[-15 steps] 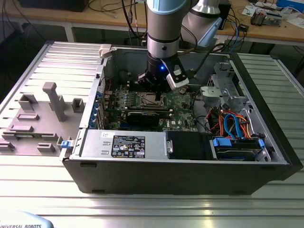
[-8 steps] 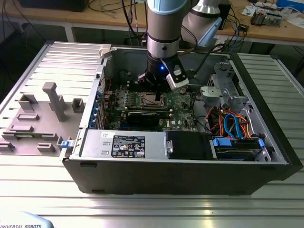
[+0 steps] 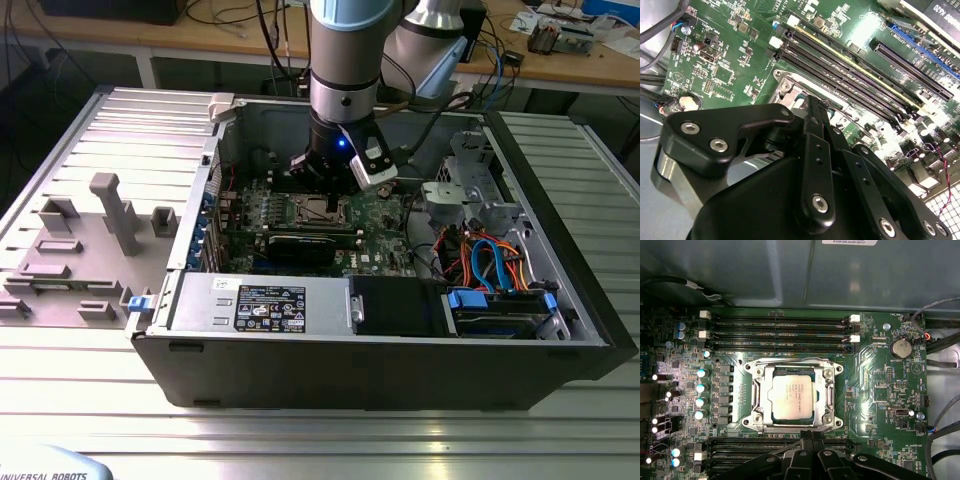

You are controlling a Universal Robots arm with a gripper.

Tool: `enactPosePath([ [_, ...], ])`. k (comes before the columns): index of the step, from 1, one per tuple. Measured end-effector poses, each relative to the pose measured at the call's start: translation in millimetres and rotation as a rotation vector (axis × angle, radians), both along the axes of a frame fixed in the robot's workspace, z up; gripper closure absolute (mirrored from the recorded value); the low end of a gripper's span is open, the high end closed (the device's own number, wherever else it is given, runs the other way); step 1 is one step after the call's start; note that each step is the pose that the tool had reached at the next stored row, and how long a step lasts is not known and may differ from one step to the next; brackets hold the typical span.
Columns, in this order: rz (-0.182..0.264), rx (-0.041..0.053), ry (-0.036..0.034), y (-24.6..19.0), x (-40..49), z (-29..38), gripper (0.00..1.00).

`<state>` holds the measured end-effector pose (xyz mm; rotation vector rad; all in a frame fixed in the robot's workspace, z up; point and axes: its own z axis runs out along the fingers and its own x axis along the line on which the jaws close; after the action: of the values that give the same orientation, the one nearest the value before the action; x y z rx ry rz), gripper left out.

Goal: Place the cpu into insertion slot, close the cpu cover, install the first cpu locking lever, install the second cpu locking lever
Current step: 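Install the second cpu locking lever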

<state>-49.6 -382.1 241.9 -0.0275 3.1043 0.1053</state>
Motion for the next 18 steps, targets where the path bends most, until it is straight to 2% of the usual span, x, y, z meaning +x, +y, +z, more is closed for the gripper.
enactPosePath([
  [1,0.000,-0.0001,0.0009,-0.1,0.1,0.0,0.89],
  [2,0.000,0.0002,0.0211,-0.1,0.5,-0.4,0.89],
  [3,0.000,0.0001,0.0291,-0.1,0.5,-0.9,0.89],
  [4,0.000,0.0003,0.0304,-0.6,0.6,-1.3,0.89],
  [7,0.000,0.0032,0.0351,-7.1,0.6,-1.6,0.89],
  [10,0.000,0.0066,0.0356,-12.5,0.2,-1.5,0.89],
  [12,0.000,0.0103,0.0357,-13.9,-3.3,-1.7,0.89],
  [14,0.000,0.0186,0.0356,-14.1,-16.2,-2.6,0.89],
  [18,0.000,0.0214,0.0357,-14.1,-17.0,-2.8,0.89],
])
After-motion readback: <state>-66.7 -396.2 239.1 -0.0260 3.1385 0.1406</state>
